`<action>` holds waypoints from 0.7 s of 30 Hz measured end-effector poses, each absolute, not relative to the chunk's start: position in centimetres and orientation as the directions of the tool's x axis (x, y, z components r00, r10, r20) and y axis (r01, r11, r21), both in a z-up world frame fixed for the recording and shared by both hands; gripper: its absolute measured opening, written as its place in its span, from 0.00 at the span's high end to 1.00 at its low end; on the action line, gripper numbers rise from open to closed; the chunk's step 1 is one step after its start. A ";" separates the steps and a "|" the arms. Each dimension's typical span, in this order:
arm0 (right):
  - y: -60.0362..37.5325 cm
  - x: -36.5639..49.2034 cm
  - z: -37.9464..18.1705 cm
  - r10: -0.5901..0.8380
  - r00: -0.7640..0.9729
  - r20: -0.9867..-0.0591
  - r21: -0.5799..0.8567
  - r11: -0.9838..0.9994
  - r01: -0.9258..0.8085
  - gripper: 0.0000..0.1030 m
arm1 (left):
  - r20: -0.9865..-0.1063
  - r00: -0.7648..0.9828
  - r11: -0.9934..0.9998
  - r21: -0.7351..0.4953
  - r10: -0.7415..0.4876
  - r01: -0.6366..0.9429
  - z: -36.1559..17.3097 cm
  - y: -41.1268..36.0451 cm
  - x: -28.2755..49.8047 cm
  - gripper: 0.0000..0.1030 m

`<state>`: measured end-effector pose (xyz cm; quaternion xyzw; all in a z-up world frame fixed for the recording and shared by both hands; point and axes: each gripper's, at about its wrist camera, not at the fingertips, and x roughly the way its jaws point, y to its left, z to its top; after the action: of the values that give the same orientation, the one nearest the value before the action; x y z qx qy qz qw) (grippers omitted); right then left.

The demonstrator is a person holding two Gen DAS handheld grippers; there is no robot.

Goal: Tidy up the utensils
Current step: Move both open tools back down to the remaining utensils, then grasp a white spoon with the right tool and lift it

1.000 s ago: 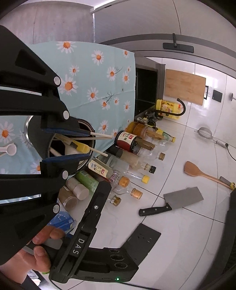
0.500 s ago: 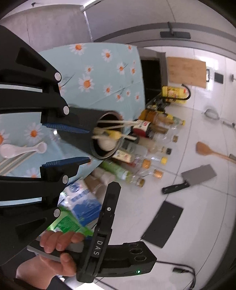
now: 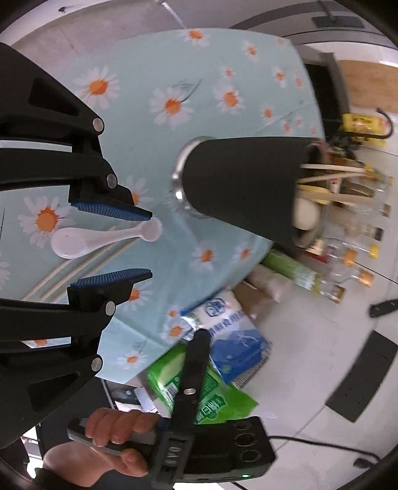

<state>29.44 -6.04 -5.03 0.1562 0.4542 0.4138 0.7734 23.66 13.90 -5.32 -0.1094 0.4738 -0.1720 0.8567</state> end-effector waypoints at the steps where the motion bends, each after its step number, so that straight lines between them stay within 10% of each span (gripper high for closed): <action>1: -6.1 29.2 -6.0 0.789 0.219 -0.574 0.640 0.599 -0.481 0.71 | -0.778 0.483 0.916 -0.355 -0.401 0.187 -5.7 13.9 23.6 0.70; 21: -2.4 30.0 -17.4 0.842 -0.124 -0.524 0.843 0.493 -0.213 0.71 | -0.828 0.408 0.915 -0.401 -0.385 0.050 -9.5 16.1 19.3 0.70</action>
<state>29.99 -2.44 -17.35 0.2569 0.6122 0.4329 0.6098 19.32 16.10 -9.52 -0.1588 0.5279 -0.1321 0.8238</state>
